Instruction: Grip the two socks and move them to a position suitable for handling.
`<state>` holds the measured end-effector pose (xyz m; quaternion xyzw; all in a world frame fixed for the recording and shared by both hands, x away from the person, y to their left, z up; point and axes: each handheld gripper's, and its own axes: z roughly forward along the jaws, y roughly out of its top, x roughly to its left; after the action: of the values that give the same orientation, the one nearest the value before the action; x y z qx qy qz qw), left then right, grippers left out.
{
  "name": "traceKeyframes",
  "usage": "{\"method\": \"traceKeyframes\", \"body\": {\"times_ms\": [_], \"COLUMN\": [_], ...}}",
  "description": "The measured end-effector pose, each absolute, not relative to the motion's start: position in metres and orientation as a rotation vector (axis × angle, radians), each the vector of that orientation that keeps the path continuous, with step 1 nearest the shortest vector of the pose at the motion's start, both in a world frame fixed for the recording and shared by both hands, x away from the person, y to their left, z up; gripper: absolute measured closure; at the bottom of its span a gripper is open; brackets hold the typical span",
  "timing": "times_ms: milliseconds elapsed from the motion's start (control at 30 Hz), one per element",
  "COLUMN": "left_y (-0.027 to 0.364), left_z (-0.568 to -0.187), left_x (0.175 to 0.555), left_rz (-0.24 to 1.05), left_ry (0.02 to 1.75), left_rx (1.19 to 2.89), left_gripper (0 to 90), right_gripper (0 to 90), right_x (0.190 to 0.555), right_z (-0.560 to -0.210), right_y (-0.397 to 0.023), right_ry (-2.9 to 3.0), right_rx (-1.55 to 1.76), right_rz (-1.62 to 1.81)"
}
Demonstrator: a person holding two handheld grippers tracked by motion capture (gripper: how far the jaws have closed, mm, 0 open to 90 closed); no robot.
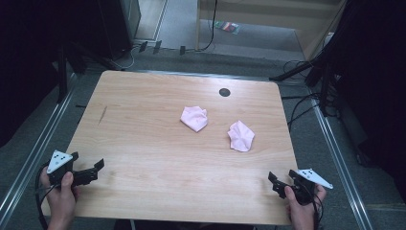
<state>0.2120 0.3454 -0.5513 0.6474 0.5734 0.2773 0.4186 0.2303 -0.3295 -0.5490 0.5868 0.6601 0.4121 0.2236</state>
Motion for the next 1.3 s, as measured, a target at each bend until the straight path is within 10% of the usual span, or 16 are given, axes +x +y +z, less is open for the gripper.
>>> {"method": "traceKeyframes", "body": {"times_ms": [1300], "left_y": [0.345], "left_z": [-0.551], "left_x": [0.211], "left_rz": [0.691], "left_ry": [1.422], "left_rx": [1.618], "left_gripper": [0.0], "right_gripper": [28.2], "right_x": [0.302], "right_z": [-0.505], "right_y": [-0.241], "right_ry": [1.962], "right_rx": [1.384], "right_rz": [1.122]}}
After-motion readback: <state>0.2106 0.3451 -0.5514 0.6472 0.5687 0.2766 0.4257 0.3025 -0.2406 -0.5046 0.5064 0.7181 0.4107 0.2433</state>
